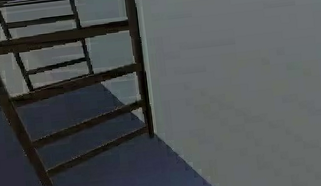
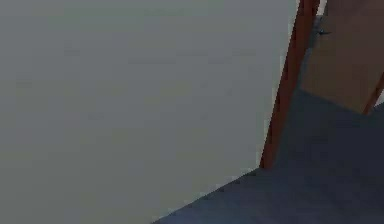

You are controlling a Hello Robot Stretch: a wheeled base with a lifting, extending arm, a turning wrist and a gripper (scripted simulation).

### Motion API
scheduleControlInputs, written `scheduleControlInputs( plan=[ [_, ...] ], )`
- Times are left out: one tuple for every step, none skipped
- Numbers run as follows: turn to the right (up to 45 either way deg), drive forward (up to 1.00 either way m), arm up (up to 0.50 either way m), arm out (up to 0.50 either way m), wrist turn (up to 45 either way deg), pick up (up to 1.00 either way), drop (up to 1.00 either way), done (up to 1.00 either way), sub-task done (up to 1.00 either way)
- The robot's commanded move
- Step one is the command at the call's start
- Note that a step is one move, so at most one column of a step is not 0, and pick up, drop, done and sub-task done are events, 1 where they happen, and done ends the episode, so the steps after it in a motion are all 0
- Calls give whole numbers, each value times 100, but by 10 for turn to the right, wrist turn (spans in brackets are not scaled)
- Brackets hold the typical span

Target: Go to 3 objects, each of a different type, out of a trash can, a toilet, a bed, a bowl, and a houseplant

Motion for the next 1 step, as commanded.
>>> scheduleControlInputs(
  plan=[
    [-300, 0, 0, 0, 0, 0, 0, 0, 0]
  ],
)
